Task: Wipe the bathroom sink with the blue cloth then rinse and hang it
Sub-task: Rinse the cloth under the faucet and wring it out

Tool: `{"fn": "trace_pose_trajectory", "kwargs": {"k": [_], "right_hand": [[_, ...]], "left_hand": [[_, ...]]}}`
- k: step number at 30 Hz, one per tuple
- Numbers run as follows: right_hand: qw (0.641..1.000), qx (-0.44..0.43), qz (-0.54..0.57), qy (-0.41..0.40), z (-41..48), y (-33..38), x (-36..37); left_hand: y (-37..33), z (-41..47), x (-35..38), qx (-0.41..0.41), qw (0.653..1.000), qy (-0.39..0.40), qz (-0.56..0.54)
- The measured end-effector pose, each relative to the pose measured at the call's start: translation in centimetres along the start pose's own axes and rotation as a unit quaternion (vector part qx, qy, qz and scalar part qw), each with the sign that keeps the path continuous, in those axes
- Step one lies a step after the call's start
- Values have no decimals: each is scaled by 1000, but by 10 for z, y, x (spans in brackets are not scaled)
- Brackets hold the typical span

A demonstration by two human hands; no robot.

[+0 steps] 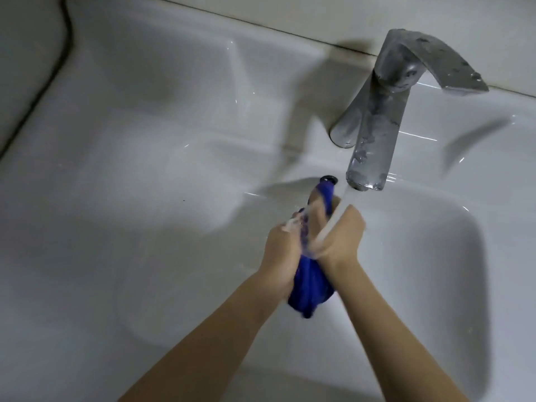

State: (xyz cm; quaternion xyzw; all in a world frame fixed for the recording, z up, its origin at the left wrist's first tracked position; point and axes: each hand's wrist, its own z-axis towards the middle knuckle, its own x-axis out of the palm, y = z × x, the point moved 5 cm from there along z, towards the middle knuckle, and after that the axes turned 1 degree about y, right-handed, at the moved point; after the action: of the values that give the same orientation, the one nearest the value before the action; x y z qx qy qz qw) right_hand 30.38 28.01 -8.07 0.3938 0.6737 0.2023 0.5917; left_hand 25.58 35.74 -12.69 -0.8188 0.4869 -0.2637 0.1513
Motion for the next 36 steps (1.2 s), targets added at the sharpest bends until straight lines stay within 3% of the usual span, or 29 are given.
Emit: {"fn": "trace_pose_trajectory", "kwargs": {"k": [2,5,7,10,13,16,19,22,25,27,30,33,36], "right_hand": [[998,44,51,-9,5,-16,-4],[988,99,111,40,-60,-22,3],[996,38,71,48,-87,-7,5],[998,-53,-46,0,-31,3,4],[999,22,30,-27,23,-15,-1],[993,84,87,6,-28,-29,1],[995,29,83,51,-86,-5,2],[998,-53,-38,2,-40,10,-1],[999,-1,-30,-38,9,-3,-14],[998,35,31,-31,-15,-15,-15],[996,-6,77,31,-89,-3,-3],[994,-103,-47,-6,-62,14,0],[998,-20,-43,-37,-5,1,-9]], "left_hand": [[-5,0,0,12,1000,-5,2],[-8,5,-5,-4,1000,22,-14],[-4,5,-5,-34,997,51,-38],[2,0,0,-18,999,31,26],[-1,1,2,6,1000,-7,-12],[-11,5,-4,8,999,11,-49],[-9,3,-5,-27,994,75,-75],[2,-4,5,-31,994,90,-48],[-7,-5,6,10,997,48,-57],[-11,4,3,13,994,58,-88],[-9,5,-2,-14,993,85,-83],[-3,-7,8,-21,989,124,-72],[-2,-5,7,-4,996,69,-46]]}}
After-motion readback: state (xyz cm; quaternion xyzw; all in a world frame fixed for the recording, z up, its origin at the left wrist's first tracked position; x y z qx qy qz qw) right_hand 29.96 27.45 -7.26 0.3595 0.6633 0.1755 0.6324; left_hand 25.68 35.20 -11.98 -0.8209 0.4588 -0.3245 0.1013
